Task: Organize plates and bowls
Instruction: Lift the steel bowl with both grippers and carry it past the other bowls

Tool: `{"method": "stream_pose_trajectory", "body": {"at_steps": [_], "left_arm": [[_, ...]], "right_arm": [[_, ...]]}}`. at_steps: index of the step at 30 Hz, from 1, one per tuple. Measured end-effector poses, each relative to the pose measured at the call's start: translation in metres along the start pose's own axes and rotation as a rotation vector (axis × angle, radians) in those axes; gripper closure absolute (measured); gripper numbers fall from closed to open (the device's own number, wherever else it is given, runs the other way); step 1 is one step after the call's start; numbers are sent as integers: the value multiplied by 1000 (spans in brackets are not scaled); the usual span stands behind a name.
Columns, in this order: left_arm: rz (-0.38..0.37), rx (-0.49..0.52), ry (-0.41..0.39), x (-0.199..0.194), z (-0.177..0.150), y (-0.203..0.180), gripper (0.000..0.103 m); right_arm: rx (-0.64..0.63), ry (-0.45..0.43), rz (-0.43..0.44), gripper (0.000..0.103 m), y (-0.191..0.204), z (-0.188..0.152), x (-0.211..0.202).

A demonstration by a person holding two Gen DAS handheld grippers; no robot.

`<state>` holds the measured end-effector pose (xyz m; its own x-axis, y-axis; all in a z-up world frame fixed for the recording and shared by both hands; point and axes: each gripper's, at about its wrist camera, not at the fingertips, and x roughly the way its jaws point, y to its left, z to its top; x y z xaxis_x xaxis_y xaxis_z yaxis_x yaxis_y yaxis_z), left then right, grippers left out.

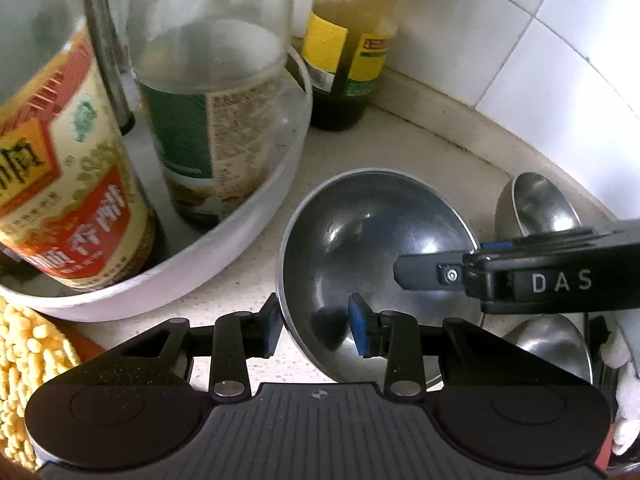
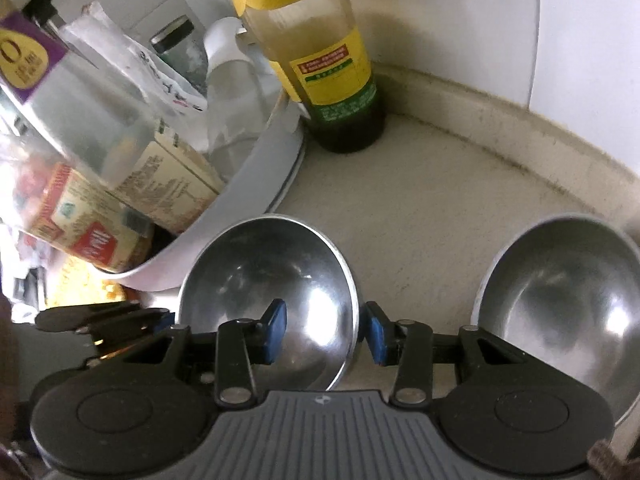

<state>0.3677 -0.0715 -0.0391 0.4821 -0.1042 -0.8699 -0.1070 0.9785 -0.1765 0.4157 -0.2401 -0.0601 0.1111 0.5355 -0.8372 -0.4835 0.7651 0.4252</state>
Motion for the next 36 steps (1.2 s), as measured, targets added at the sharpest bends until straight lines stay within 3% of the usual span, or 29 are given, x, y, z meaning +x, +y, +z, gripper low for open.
{"method": "stream_pose_trajectory", "body": {"at_steps": [7,20,28,36], "left_arm": [[-7,17,-38,-20,-1,-1,56],[-79,130,-120,-69,-13,-34,51],[-136,221,-119,-84,-31,-60,49],[-168,277,-84,-74,-43,-78,50]], "right_arm": [[25,-12,23,64,5,-1,-7],[48,-96,-29,64,26,-30,-78],[122,-134,-96,64,28,-64,-116],[196,-131,-145,64,17,-89,-126]]}}
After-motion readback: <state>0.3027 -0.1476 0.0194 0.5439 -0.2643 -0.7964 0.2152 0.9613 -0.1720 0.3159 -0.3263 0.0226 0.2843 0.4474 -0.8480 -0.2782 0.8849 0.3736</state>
